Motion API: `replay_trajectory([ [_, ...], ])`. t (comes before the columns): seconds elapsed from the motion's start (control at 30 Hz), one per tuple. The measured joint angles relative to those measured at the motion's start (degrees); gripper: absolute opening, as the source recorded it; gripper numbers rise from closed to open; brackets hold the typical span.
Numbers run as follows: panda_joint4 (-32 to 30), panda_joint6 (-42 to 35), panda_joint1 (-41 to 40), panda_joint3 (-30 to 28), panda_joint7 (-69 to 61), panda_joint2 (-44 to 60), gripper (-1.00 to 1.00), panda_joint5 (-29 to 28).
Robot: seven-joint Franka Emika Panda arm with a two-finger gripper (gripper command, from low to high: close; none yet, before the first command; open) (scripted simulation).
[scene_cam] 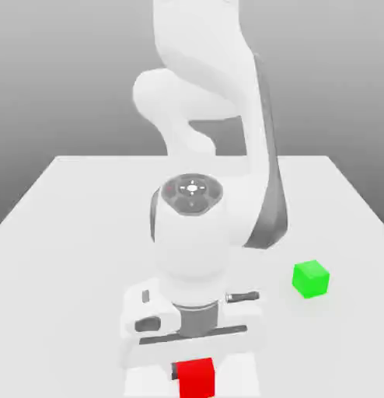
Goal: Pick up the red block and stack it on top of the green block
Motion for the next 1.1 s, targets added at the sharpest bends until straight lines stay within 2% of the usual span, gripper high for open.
replay_trajectory([
  [0.2, -6.0, -2.5, 3.8, 7.0, -6.6, -8.9, -1.0, 5.4],
  [0.37, -12.0, -2.9, 11.4, 12.5, -12.6, -15.7, -1.0, 9.9],
  [0.57, -19.3, -2.9, 19.0, 15.9, -17.1, -23.2, -1.0, 11.3],
  [0.77, -26.3, -2.0, 24.1, 21.2, -18.6, -28.8, -1.0, 8.7],
  [0.93, -26.7, 3.8, 22.4, 22.8, -15.7, -23.3, -1.0, 3.9],
  [1.1, -26.6, 11.2, 20.9, 22.2, -10.3, -15.4, -1.0, -3.7],
])
